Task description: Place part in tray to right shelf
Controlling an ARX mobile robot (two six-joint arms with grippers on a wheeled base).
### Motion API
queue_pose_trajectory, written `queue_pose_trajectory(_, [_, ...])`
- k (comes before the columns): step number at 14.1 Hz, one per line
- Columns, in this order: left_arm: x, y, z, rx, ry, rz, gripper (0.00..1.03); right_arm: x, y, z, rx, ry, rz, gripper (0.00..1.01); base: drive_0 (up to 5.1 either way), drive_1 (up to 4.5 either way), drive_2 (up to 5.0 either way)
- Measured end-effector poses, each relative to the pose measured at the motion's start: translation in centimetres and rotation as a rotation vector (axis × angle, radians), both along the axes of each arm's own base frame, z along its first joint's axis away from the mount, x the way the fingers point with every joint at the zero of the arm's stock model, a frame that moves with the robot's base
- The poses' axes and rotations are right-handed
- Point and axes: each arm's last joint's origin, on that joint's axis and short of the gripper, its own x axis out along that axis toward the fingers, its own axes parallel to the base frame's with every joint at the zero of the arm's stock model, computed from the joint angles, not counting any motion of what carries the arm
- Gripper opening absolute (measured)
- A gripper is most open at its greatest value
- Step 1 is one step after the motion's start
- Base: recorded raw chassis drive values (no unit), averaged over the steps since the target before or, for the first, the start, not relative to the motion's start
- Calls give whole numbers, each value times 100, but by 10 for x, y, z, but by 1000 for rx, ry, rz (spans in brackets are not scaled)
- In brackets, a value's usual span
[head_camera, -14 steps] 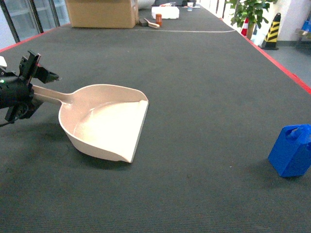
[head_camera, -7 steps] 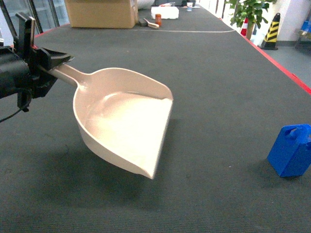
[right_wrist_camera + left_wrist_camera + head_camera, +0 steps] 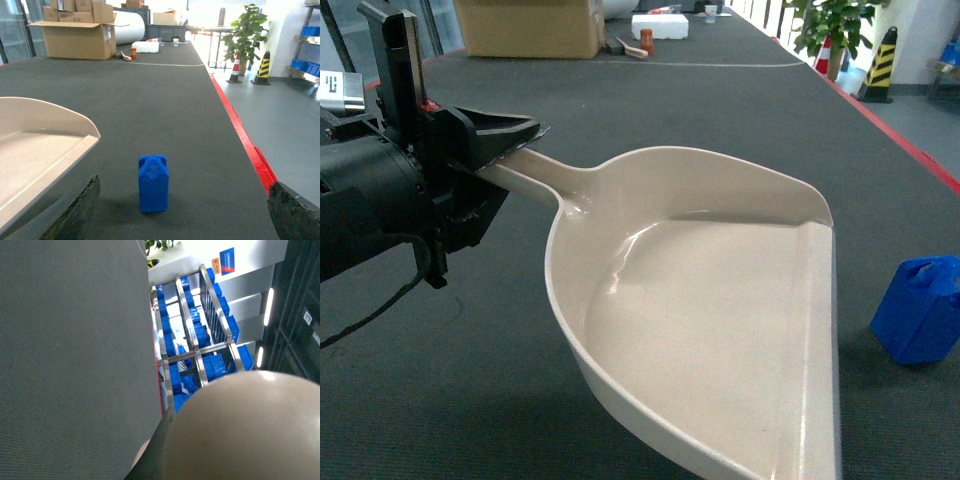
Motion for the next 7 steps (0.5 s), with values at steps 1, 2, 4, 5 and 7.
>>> queue_pose_trajectory(1, [0, -1, 0, -28, 16, 2, 15, 0, 0, 0, 0, 0, 0, 98, 0, 0, 0])
queue_pose_trajectory(2, [0, -1, -2, -45, 32, 6, 15, 0, 0, 0, 0, 1, 0, 98, 0, 0, 0])
queue_pose_trajectory(4, [0, -1, -2, -59, 41, 11, 15, 0, 0, -2, 3, 97, -47, 98, 0, 0, 0])
queue_pose_trajectory(5, [0, -1, -2, -59, 42, 10, 15, 18, -5, 2, 2, 209, -143, 98, 0, 0, 0])
queue_pose_trajectory(7, [0, -2, -2, -61, 44, 6, 15, 59, -9, 21, 18, 217, -140, 98, 0, 0, 0])
